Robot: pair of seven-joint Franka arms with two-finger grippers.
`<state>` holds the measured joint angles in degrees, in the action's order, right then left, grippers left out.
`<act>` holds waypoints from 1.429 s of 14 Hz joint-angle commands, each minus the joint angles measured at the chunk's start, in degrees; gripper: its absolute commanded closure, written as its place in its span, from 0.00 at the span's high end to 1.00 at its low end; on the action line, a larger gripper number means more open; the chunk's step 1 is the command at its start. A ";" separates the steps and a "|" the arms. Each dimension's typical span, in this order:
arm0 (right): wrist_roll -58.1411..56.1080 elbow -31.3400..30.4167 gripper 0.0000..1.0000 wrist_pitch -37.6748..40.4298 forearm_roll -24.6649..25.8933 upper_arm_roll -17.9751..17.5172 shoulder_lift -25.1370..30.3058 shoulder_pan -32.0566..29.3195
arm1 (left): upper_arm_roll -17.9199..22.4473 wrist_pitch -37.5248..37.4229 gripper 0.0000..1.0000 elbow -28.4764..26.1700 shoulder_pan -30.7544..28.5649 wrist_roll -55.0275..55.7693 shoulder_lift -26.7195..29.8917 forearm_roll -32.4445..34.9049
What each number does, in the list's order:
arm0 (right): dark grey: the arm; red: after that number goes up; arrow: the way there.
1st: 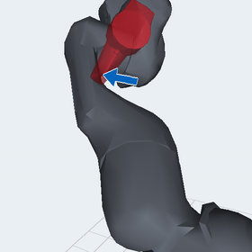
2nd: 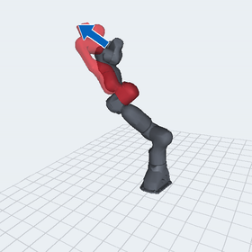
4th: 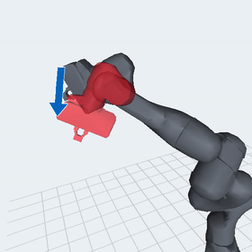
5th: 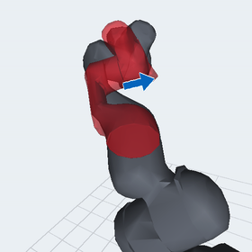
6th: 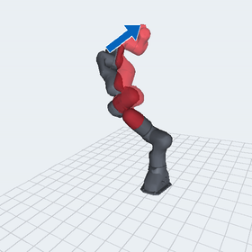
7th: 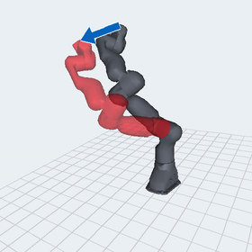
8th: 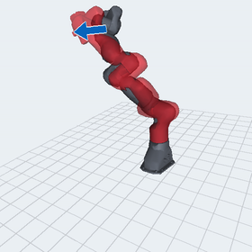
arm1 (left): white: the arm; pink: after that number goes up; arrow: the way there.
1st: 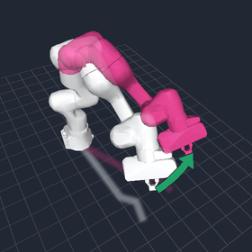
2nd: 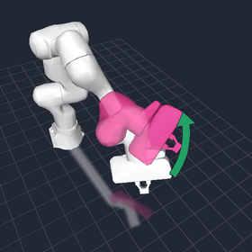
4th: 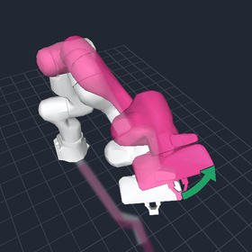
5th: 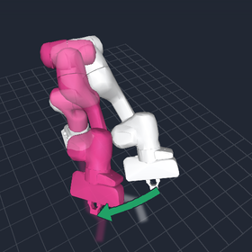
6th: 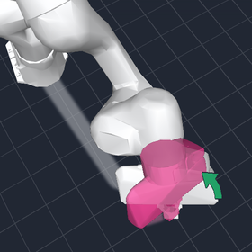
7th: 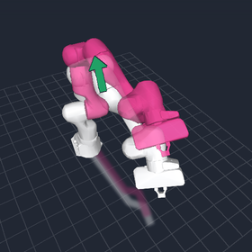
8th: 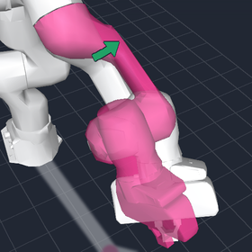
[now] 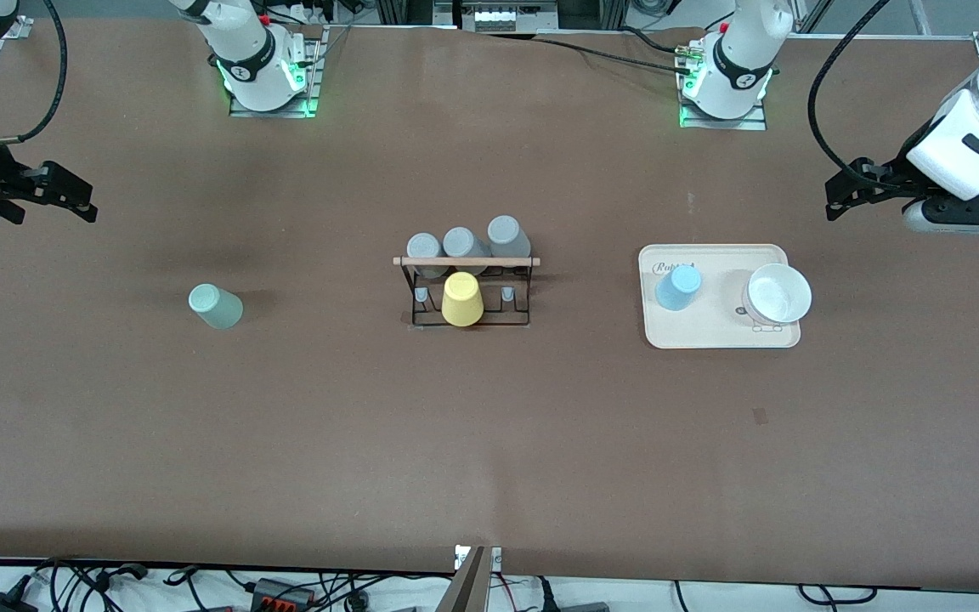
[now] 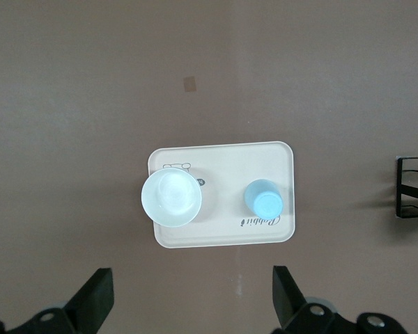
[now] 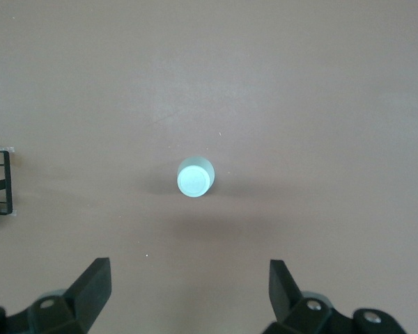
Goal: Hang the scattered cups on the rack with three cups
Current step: 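Move the left gripper down over the light blue cup on the tray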
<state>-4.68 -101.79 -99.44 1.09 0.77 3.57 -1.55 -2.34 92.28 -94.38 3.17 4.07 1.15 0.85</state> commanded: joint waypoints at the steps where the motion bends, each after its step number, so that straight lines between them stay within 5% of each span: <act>1: 0.02 0.02 1.00 0.83 0.14 -0.51 0.74 -0.12 | 0.05 -1.05 1.00 1.13 -0.09 -1.17 -0.10 -1.29; 12: 0.02 0.10 1.00 0.30 0.14 -0.42 0.65 -0.21 | -1.18 -4.12 1.00 1.92 0.26 -0.90 -2.38 -1.29; 15: 0.02 0.10 1.00 0.30 0.14 -0.42 0.65 -0.21 | -2.41 -11.49 1.00 1.92 1.74 -1.34 -5.01 -1.29; 18: 0.02 0.10 1.00 0.21 0.23 -0.42 0.47 -0.21 | -3.11 -9.33 1.00 0.69 5.25 -0.46 -8.61 -0.76; 20: 0.02 0.10 1.00 -0.58 0.14 -0.42 0.39 -0.21 | -3.11 -0.92 1.00 -4.03 6.84 0.58 -8.98 -0.85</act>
<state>-4.68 -101.79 -99.72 1.09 0.71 3.57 -1.50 -5.56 85.58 -95.17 8.84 4.20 -7.09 0.82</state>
